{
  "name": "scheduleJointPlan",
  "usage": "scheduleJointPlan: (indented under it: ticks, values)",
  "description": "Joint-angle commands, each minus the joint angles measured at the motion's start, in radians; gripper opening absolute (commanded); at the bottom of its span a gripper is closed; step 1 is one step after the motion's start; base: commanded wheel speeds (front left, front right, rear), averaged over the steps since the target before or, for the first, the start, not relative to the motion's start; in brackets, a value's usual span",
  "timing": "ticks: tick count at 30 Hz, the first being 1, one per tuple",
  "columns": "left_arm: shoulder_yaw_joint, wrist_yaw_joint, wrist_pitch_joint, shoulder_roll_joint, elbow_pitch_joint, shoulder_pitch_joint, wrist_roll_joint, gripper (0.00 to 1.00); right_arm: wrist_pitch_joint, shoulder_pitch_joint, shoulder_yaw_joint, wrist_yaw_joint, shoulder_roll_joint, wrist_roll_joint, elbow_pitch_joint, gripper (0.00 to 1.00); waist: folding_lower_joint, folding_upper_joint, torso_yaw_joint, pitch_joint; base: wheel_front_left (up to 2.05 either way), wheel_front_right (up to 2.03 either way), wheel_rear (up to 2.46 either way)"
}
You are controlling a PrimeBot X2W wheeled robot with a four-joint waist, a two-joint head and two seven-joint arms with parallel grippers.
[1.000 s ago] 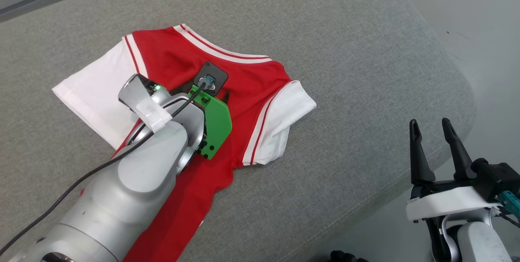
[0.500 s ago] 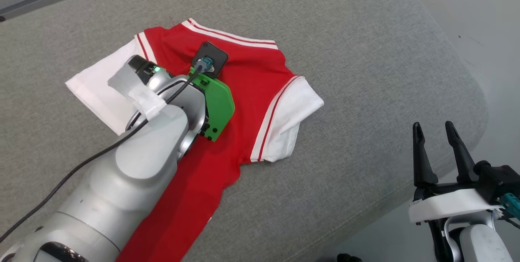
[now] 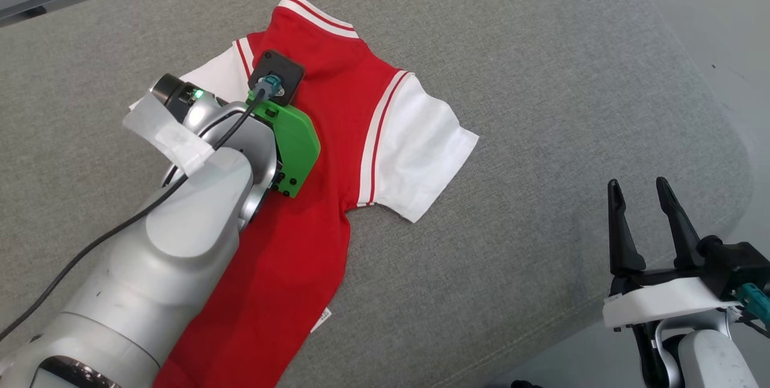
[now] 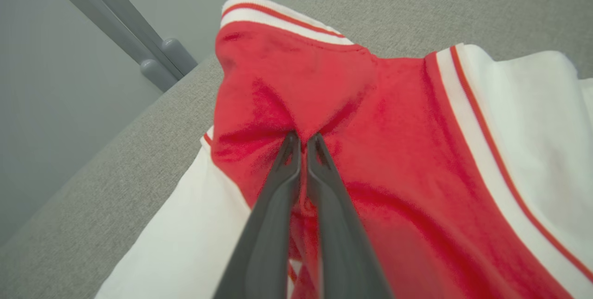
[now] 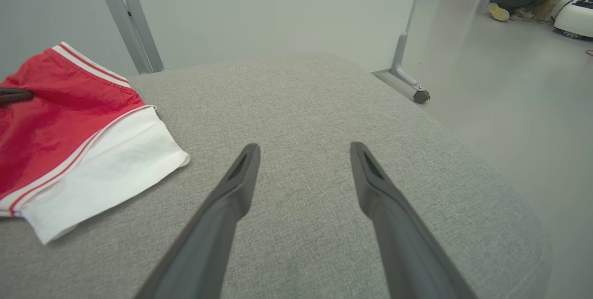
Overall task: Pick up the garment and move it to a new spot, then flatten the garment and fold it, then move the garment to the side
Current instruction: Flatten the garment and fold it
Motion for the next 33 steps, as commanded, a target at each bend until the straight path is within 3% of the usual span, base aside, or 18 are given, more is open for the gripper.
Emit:
scheduleJointPlan:
  ticks: [1, 6, 11, 17, 23, 26, 33]
  values:
    - [0.003, 0.009, -0.014, -0.008, 0.018, 0.016, -0.008, 1.0, -0.003, 0.001, -0.002, 0.0, -0.002, -0.003, 0.004, 1.0, 0.0, 0.0065, 0.01, -0.001, 0.0, 0.0, 0.0]
    - [0.021, 0.024, -0.05, -0.022, 0.016, 0.034, -0.034, 1.0, -0.003, 0.022, -0.019, 0.0, -0.002, -0.022, 0.0, 1.0, 0.0, 0.0065, 0.055, -0.02, 0.0, 0.0, 0.0]
    - [0.058, 0.044, -0.101, 0.001, -0.054, 0.1, -0.076, 1.0, -0.003, 0.028, -0.045, 0.0, -0.002, -0.055, -0.027, 1.0, 0.0, 0.0065, 0.127, -0.055, 0.0, 0.0, 0.0]
    - [0.115, 0.107, -0.218, 0.057, -0.194, 0.236, -0.11, 1.0, -0.003, 0.024, -0.081, 0.0, -0.002, -0.103, -0.072, 1.0, 0.0, 0.0065, 0.239, -0.101, 0.0, 0.0, 0.0]
    - [0.162, 0.14, -0.304, 0.123, -0.311, 0.393, -0.159, 1.0, -0.003, 0.035, -0.104, 0.0, -0.002, -0.161, -0.09, 1.0, 0.0, 0.0065, 0.336, -0.15, 0.0, 0.0, 0.0]
    - [0.17, 0.129, -0.335, 0.145, -0.341, 0.446, -0.171, 1.0, -0.003, 0.045, -0.105, 0.0, -0.002, -0.177, -0.089, 1.0, 0.0, 0.0065, 0.36, -0.169, 0.0, 0.0, 0.0]
    - [0.223, 0.155, -0.391, 0.213, -0.378, 0.645, -0.235, 1.0, -0.003, 0.072, -0.097, 0.0, -0.003, -0.209, -0.071, 1.0, 0.0, 0.0065, 0.404, -0.222, 0.0, 0.0, 0.0]
